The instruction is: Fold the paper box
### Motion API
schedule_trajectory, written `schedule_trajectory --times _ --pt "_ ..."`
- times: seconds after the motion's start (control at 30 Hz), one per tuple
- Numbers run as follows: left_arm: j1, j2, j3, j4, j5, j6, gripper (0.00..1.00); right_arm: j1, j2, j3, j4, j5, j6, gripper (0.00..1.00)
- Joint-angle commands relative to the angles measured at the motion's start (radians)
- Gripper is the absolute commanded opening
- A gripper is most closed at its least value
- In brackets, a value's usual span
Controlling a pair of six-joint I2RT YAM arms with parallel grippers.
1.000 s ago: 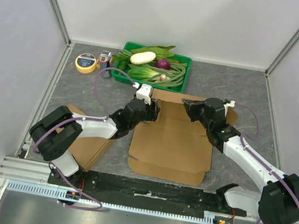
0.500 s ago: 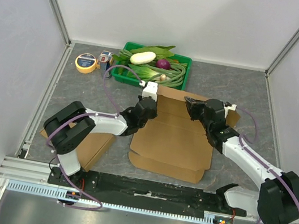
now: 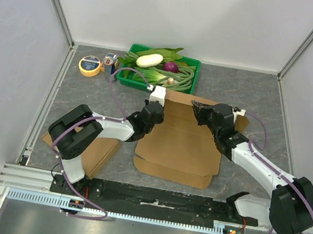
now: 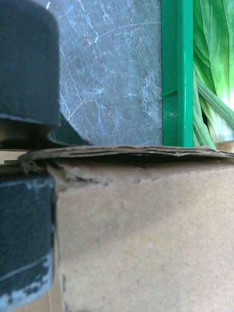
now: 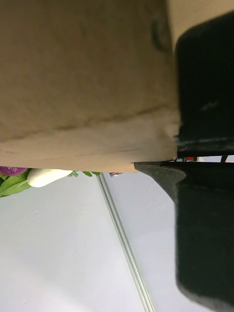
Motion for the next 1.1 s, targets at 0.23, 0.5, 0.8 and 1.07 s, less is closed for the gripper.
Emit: schedule_trajectory --times 0.23,0.5,0.8,1.07 --pt "-0.047 0.102 0.108 -0.093 -0.36 0.075 0.02 0.026 0.024 -0.042 -0.059 -0.084 0.048 0.0" --pt "-0.037 0.115 0.157 -0.163 -0.248 0.044 0.06 0.034 0.045 -0.033 -0.027 -0.081 0.061 0.0" --pt "-0.01 -0.191 -0.079 -0.102 0.247 -0.04 0.95 0.032 0.037 -0.039 -0.027 -0.052 0.002 0.0" --pt "0.197 -0.535 -0.3 -0.164 0.498 -0.221 0.89 0.034 0.042 -0.067 -0.012 -0.04 -0.031 0.0"
